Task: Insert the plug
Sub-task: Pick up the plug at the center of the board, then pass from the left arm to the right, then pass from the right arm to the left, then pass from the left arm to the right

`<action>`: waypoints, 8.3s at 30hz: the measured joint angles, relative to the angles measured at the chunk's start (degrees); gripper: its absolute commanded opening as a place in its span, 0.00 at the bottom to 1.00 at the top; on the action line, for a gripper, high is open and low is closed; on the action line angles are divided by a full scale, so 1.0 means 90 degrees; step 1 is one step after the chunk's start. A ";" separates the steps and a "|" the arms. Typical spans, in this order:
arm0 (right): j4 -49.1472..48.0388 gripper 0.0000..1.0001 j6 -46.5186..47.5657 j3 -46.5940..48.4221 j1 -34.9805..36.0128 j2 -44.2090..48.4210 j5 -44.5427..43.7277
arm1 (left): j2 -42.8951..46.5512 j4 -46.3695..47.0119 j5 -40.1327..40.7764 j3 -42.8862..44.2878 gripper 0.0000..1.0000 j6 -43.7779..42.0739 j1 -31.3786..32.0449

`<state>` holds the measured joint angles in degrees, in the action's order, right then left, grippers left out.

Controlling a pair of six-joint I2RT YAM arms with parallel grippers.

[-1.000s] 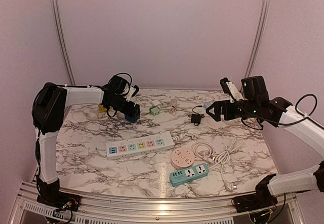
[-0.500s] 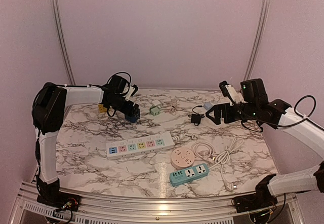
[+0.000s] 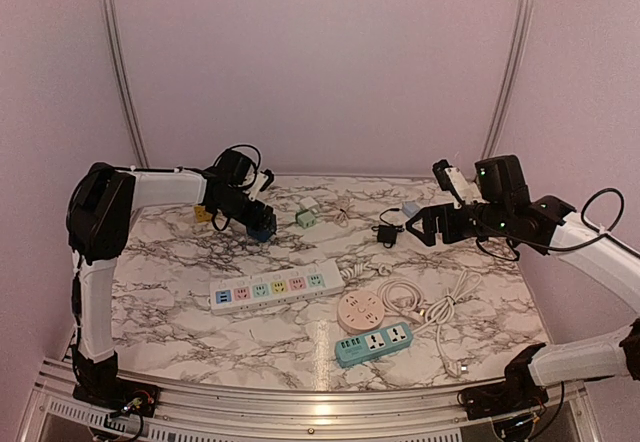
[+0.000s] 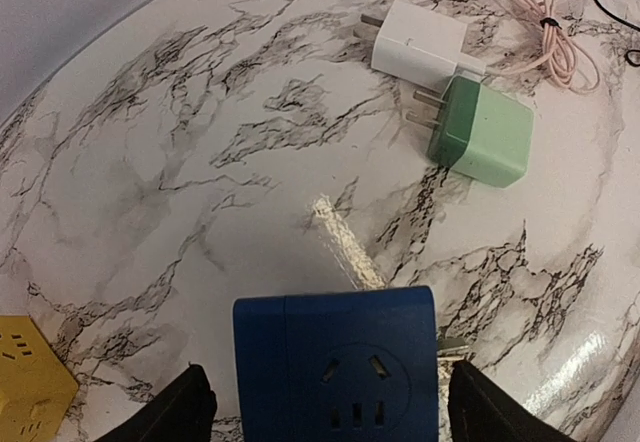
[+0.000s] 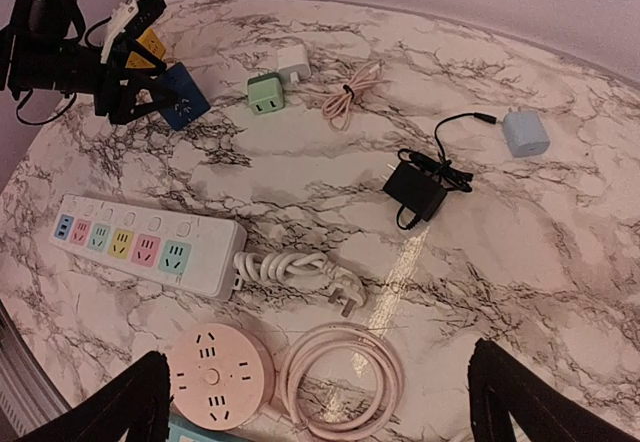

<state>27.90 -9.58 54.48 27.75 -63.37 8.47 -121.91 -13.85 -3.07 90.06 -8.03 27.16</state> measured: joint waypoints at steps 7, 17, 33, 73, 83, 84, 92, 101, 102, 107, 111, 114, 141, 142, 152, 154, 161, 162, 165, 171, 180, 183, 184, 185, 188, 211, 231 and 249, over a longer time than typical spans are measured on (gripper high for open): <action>-0.0007 0.99 -0.0002 -0.0012 0.0000 0.0000 0.0000 | -0.0185 -0.0041 -0.0114 0.0107 0.75 0.0000 0.0000; -0.0019 0.99 -0.0002 -0.0012 0.0000 -0.0002 0.0002 | -0.0270 -0.0068 -0.0257 0.0204 0.41 0.0007 -0.0015; -0.0262 0.99 -0.0027 0.0012 0.0000 -0.0146 0.0415 | 0.0738 -0.0085 -0.0719 -0.0075 0.26 0.0440 -0.0019; -0.4877 0.99 0.3667 0.0126 0.2550 -0.2035 -0.0413 | 0.3121 0.0114 0.1355 -0.0614 0.25 0.2713 0.3084; -0.5294 0.61 0.3531 0.0126 0.2555 -0.2106 -0.0202 | 0.3126 0.0143 0.1358 -0.0614 0.25 0.2810 0.3228; -0.5299 0.56 0.3517 0.0126 0.2557 -0.2115 -0.0158 | 0.3128 0.0175 0.1355 -0.0614 0.25 0.2827 0.3242; -0.5345 0.29 0.3597 0.0126 0.2535 -0.2125 -0.0066 | 0.3203 0.0119 0.1348 -0.0629 0.74 0.2929 0.3247; -0.5377 0.25 0.3242 -0.0175 0.2565 -0.1899 0.0049 | 0.4102 0.0911 0.1188 -0.1212 0.99 0.3162 0.3300; -0.5374 0.25 0.3181 -0.0226 0.2565 -0.1826 0.0046 | 0.4248 0.0996 0.1183 -0.1258 0.99 0.3169 0.3300; -0.5345 0.25 0.2608 -0.0330 0.2565 -0.1377 0.0102 | 0.5340 0.1812 0.1205 -0.2178 0.99 0.3016 0.3300; -0.5469 0.27 0.1766 -0.0376 0.2565 -0.0806 0.0401 | 0.6152 0.2404 0.1202 -0.3167 0.99 0.2370 0.3300; -0.5814 0.27 0.1098 -0.0503 0.2565 -0.0372 0.0656 | 0.6421 0.2963 0.0996 -0.3864 0.99 0.1834 0.3298; -0.9420 0.28 -0.2404 -0.1370 0.2567 -0.0486 0.3266 | 0.5617 0.6730 -0.2805 -0.4743 0.99 0.2106 0.3288; -0.9486 0.29 -0.2458 -0.1370 0.2567 -0.0534 0.3317 | 0.5591 0.6747 -0.2827 -0.4704 0.99 0.2132 0.3288; -0.9904 0.28 -0.2657 -0.1370 0.2569 -0.0733 0.3507 | 0.5289 0.6851 -0.3055 -0.4546 0.99 0.2351 0.3288; -0.9955 0.28 -0.2657 -0.1370 0.2567 -0.0755 0.3504 | 0.5236 0.6878 -0.3096 -0.4546 0.99 0.2404 0.3288; -1.0008 0.28 -0.2567 -0.1367 0.2567 -0.0770 0.3378 | 0.5093 0.7145 -0.3184 -0.4512 0.99 0.2589 0.3281; -0.9976 0.29 -0.2523 -0.1367 0.2567 -0.0772 0.3327 | 0.5059 0.7176 -0.3186 -0.4488 0.99 0.2613 0.3281; -0.9857 0.29 -0.2409 -0.1367 0.2569 -0.0809 0.3254 | 0.4920 0.7298 -0.3225 -0.4422 0.99 0.2710 0.3281; -0.9697 0.28 -0.2295 -0.1367 0.2569 -0.0835 0.3072 | 0.4838 0.7439 -0.3232 -0.4415 0.99 0.2832 0.3281; -0.9697 0.29 -0.2293 -0.1367 0.2572 -0.0835 0.2943 | 0.4736 0.7512 -0.3225 -0.4369 0.88 0.2858 0.3281; -0.9697 0.29 -0.2283 -0.1367 0.2582 -0.0835 0.2943 | 0.4699 0.7502 -0.3220 -0.4323 0.71 0.2883 0.3281; -0.9695 0.29 -0.2268 -0.1367 0.2599 -0.0835 0.2939 | 0.4690 0.7492 -0.3213 -0.4291 0.69 0.2854 0.3281; -0.9687 0.30 -0.2251 -0.1367 0.2608 -0.0835 0.2895 | 0.4682 0.7497 -0.3242 -0.4257 0.67 0.2834 0.3281; -0.9663 0.30 -0.2193 -0.1367 0.2618 -0.0835 0.2861 | 0.4682 0.7499 -0.3223 -0.4209 0.50 0.2837 0.3286; -0.2450 0.99 0.1928 0.1559 0.2679 -0.0223 0.3169 | 0.5581 0.2152 -0.2458 -0.3104 0.00 0.0809 0.3281; 0.0962 0.93 0.4027 0.3439 0.3050 -0.2363 0.3167 | 0.5161 -0.1800 -0.1926 -0.1571 0.00 -0.0743 0.3283; 0.0304 0.10 0.3959 0.3082 0.3038 -0.2557 0.3451 | 0.5306 -0.1880 -0.2016 -0.1710 0.32 -0.0872 0.3325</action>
<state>30.63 26.04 82.21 55.09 -86.39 39.53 -74.15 -30.76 -21.21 74.67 -15.88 57.08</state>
